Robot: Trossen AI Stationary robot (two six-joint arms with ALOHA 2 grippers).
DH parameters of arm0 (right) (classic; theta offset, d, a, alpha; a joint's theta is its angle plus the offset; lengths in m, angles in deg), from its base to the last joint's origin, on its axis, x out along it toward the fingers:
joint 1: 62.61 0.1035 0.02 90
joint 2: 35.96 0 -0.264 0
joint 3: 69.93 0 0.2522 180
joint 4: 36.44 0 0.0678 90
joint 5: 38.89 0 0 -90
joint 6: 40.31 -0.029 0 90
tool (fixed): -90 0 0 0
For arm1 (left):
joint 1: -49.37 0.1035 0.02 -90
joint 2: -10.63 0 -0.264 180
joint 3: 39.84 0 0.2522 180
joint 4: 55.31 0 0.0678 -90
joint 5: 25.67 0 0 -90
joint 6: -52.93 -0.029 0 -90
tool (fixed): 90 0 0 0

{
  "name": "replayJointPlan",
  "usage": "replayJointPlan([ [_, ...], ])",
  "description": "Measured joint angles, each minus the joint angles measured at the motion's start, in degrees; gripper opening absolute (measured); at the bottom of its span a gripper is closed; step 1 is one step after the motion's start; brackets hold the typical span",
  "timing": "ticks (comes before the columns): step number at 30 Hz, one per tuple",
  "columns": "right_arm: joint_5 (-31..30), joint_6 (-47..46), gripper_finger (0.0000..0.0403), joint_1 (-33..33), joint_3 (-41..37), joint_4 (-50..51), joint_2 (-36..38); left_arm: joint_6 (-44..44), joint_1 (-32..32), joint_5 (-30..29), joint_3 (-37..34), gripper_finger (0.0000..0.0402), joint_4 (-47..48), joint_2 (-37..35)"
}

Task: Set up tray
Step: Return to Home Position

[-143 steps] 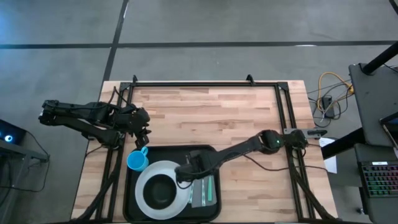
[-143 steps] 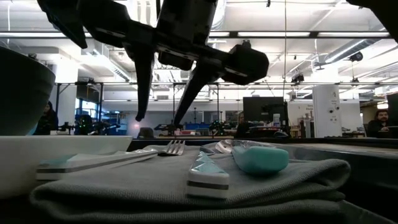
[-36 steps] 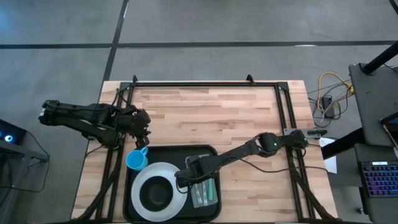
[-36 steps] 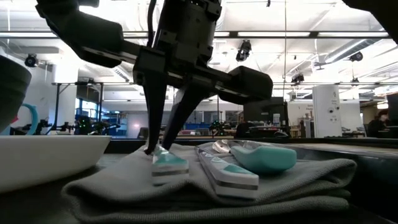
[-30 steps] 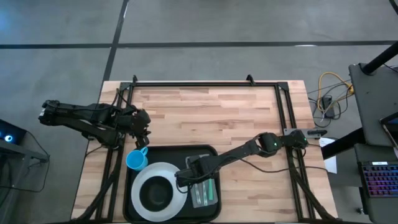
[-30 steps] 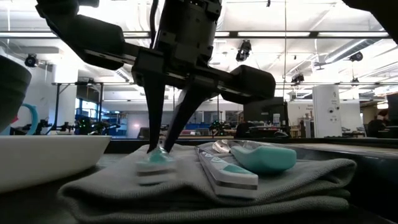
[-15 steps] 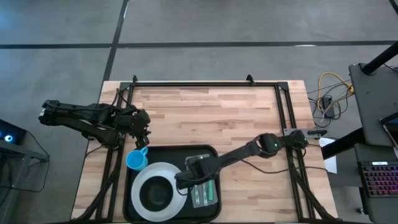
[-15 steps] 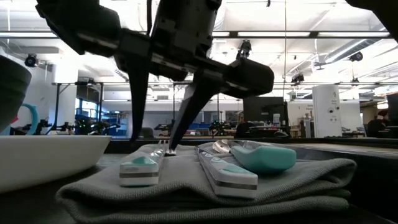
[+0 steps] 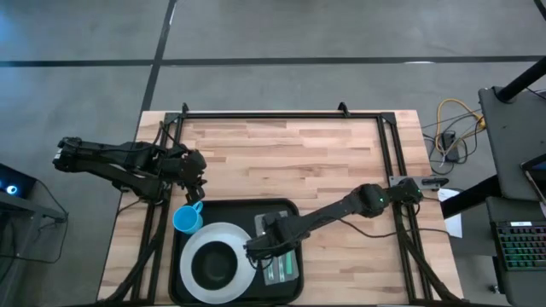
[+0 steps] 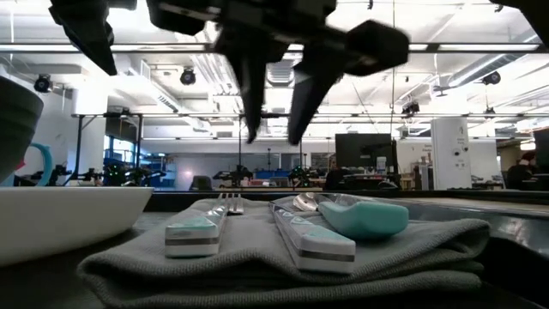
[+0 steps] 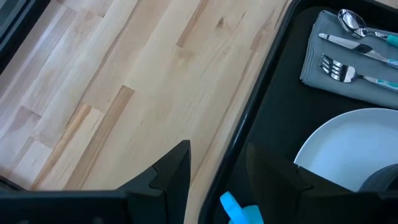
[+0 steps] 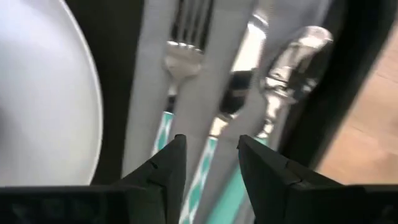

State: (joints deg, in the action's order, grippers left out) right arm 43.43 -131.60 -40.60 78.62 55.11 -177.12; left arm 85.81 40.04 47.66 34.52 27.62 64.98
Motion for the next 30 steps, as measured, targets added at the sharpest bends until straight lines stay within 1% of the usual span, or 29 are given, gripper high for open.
replayJointPlan([
  [5,0.0,-4.2,0.01,0.7,-0.2,5.7,0.3,0.0,0.0,0.0,-0.4,0.0137,0.0,0.0],
  [9,0.8,-5.0,0.0076,1.8,-0.4,5.4,0.3,0.0,0.0,0.0,-0.6,0.0137,0.0,0.0],
  [11,1.3,-1.2,0.0067,2.6,-0.4,2.1,0.4,0.0,0.0,0.0,-0.7,0.0137,0.0,0.0],
  [13,2.1,5.2,0.0058,3.6,-0.4,-5.2,0.9,0.0,0.0,0.0,-0.7,0.0137,0.0,0.0],
  [15,2.0,9.7,0.005,4.1,-0.3,-12.5,1.6,-0.3,0.0,0.1,-0.7,0.0137,-0.1,0.0],
  [16,1.9,11.2,0.0046,4.2,-0.3,-14.5,1.9,-0.9,0.0,0.1,-0.7,0.0137,-0.4,0.0],
  [20,1.1,17.1,0.0026,3.5,-0.3,-13.5,2.2,-2.6,0.0,1.4,-0.7,0.0137,-3.6,0.0],
  [22,1.2,21.5,0.0014,2.7,-0.4,-13.6,2.1,-4.0,0.0,3.6,-0.7,0.0137,-6.3,0.0],
  [25,1.5,28.1,0.0009,1.0,-0.3,-13.2,2.7,-5.8,0.0,7.6,-0.7,0.0137,-9.9,0.0],
  [28,0.7,33.2,0.0008,-1.7,-0.3,-9.2,4.0,-6.0,0.0,9.1,0.4,0.0137,-10.2,-0.1],
  [30,-1.8,35.5,0.0008,-3.7,-0.4,-5.8,5.8,-6.0,0.0,9.1,1.0,0.0137,-10.1,-0.9],
])
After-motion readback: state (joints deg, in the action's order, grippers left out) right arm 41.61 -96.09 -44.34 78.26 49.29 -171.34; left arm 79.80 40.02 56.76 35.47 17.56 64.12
